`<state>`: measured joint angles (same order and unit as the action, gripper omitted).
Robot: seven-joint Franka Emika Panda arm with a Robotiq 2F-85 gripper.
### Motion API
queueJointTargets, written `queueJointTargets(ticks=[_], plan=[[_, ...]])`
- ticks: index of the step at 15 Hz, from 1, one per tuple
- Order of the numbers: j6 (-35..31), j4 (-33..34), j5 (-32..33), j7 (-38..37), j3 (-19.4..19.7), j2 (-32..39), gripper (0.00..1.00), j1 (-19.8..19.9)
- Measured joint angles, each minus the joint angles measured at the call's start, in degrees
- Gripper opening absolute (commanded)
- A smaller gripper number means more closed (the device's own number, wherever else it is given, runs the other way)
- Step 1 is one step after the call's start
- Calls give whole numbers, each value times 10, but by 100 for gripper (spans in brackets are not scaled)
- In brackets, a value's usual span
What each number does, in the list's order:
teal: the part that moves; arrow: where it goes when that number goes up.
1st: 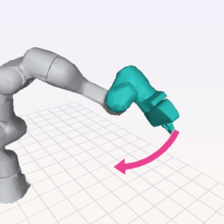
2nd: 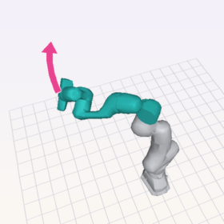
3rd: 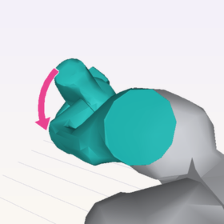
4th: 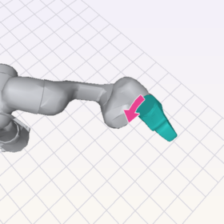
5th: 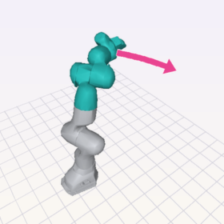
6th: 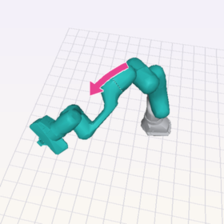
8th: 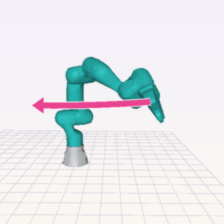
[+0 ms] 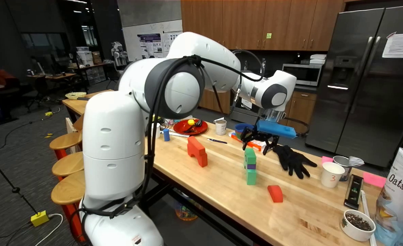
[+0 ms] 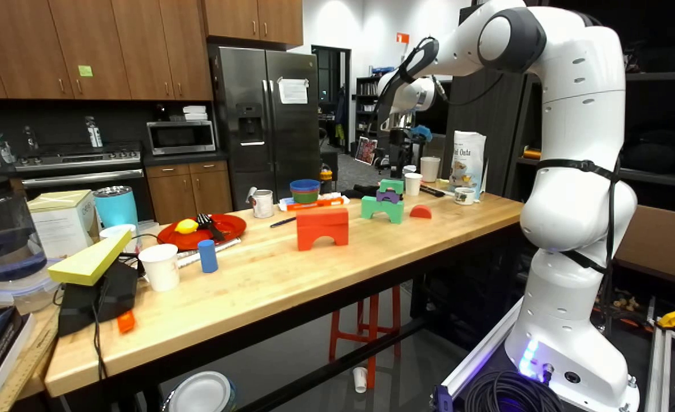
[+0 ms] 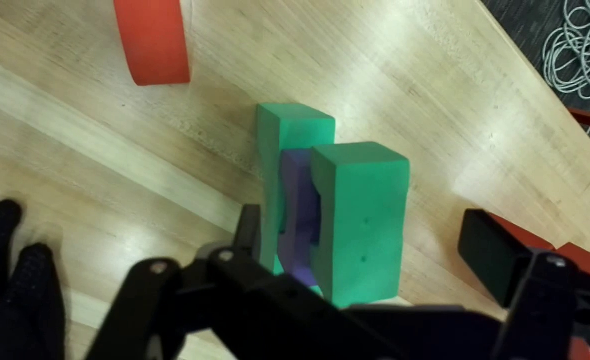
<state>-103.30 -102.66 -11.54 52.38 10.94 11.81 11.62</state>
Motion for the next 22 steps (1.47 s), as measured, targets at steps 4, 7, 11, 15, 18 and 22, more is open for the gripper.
queueJointTargets(ticks=[4, 7, 11, 15, 18, 22], plan=[[-8, -2, 39, -9, 0, -18, 100, 0], [-14, -13, 71, -27, 0, -44, 100, 0], [-30, -50, 90, -54, 0, -81, 100, 0], [-71, -115, 104, -92, 0, -117, 100, -1], [-115, -175, 127, -128, 0, -149, 100, -2], [-173, -252, 171, -184, 0, -196, 100, -3]])
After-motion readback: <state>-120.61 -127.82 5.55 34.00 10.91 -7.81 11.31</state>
